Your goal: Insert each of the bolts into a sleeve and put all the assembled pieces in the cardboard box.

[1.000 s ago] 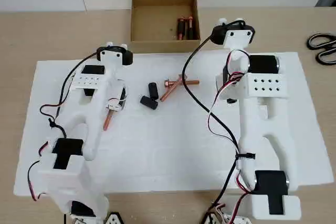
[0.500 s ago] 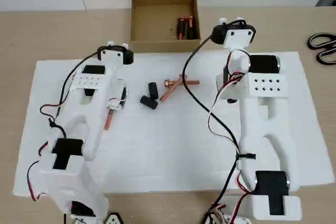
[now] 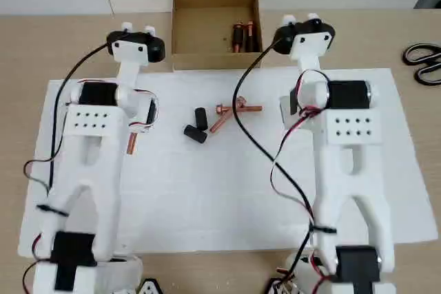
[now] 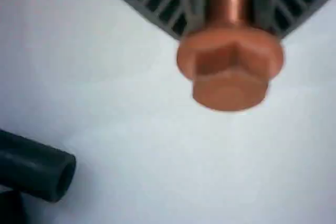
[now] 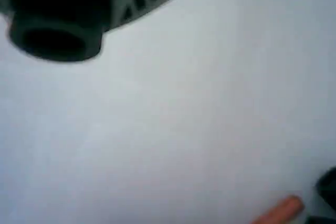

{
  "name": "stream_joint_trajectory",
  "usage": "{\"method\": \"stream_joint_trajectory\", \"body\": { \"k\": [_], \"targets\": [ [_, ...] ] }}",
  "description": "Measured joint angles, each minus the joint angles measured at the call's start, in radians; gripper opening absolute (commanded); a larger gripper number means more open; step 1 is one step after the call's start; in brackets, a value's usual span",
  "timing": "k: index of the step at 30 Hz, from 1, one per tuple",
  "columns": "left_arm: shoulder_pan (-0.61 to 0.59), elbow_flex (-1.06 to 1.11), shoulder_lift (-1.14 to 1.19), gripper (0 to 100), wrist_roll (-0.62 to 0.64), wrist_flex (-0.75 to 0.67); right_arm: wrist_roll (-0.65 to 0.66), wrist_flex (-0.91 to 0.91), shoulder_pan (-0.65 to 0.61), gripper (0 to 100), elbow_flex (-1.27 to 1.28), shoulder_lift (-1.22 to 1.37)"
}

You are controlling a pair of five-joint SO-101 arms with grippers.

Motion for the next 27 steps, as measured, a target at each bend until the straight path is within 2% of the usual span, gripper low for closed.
{"method": "stream_joint_trajectory", "body": {
  "k": [7,12,16,19,23,27],
  "targets": [
    [0.000,0.000,-0.152,1,0.000,0.140,0.000,0.061,-0.097,0.3,0.000,-0.210],
    [0.000,0.000,-0.227,1,0.005,0.184,0.000,0.087,-0.101,0.3,0.049,-0.331],
    [0.000,0.000,-0.293,1,0.095,0.196,0.000,0.080,-0.101,0.3,0.133,-0.442],
    [0.000,0.000,-0.342,1,0.167,0.196,0.000,0.037,-0.107,0.3,0.242,-0.508],
    [0.000,0.000,-0.373,1,0.196,0.196,-0.003,-0.061,-0.103,0.3,0.425,-0.594],
    [0.000,0.000,-0.376,1,0.235,0.196,-0.071,-0.184,-0.109,0.3,0.578,-0.707]
  ]
}}
